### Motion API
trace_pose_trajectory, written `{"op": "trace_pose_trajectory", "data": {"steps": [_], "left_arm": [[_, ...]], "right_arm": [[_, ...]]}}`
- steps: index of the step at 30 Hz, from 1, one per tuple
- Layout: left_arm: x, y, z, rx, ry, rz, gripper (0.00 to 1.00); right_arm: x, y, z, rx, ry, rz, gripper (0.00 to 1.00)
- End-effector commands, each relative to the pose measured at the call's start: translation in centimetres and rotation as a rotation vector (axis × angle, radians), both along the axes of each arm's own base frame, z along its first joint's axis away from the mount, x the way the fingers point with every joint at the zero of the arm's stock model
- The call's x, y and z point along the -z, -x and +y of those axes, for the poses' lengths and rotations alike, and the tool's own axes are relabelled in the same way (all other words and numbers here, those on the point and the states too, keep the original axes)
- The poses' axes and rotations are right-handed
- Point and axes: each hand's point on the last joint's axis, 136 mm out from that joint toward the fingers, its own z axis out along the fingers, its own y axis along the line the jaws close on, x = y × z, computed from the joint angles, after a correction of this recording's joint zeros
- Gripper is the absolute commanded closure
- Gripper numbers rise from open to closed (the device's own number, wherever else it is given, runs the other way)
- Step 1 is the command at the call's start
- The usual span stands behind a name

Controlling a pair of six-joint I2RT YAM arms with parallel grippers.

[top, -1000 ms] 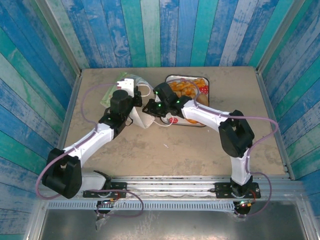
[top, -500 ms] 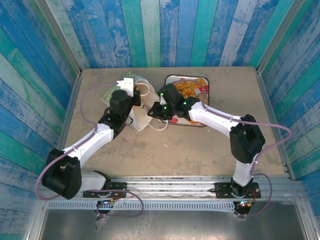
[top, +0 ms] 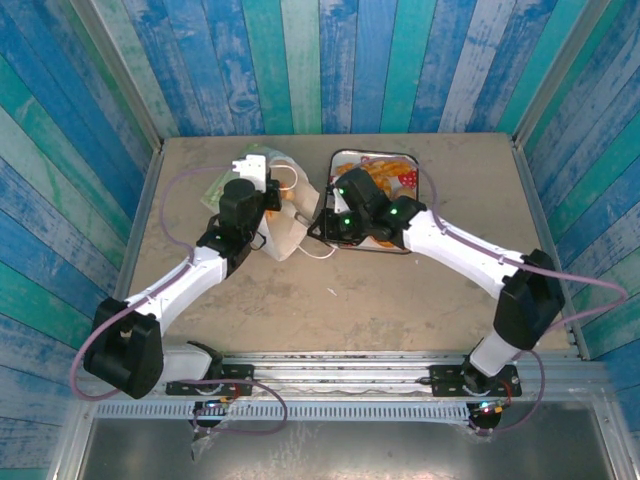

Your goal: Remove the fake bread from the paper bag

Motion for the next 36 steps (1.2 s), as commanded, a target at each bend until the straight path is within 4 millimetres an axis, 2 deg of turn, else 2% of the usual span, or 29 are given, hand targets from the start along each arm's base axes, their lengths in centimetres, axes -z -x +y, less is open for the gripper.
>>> {"op": "trace_pose_trajectory", "data": {"steps": [1,9,10,13,20,29,32,36], "left_arm": [[-3.4,0.2,0.7,-0.033,0.039,-0.072,1.0],[-3.8,-0.1,1.6,-0.082,0.063,-0.063,1.0],[-2.7,-0.6,1.4,-0.086,0.056,-0.041,1.0],[-2.4,-0.7,1.6,-0.102,0.065,-0.03,1.0],[-1.9,-0.8,1.8,-0.115,0.067,-0.01,1.0],[-0.2,-1.3,1.9,-0.132,0.043,0.031,1.0],[0.2,-1.3,1.9,-0.14,0.04,0.039,1.0],[0.1,-1.2,2.0,-0.14,0.034,0.038,1.0]], "right_arm": [[-1.7,1.1,-1.6,-0.011,0.014,-0.059,0.99],[-3.3,3.8,-3.9,-0.027,-0.012,-0.076,0.99],[-3.6,4.1,-4.1,-0.028,-0.023,-0.081,0.99],[-4.6,4.9,-4.9,-0.02,-0.055,-0.11,0.99],[-5.4,6.8,-7.4,0.036,-0.112,-0.14,0.99],[-8.6,8.5,-10.8,0.125,-0.209,-0.226,0.99],[-8.8,8.7,-12.2,0.168,-0.186,-0.238,0.99],[-8.0,8.6,-14.6,0.265,-0.136,-0.241,0.99]]}}
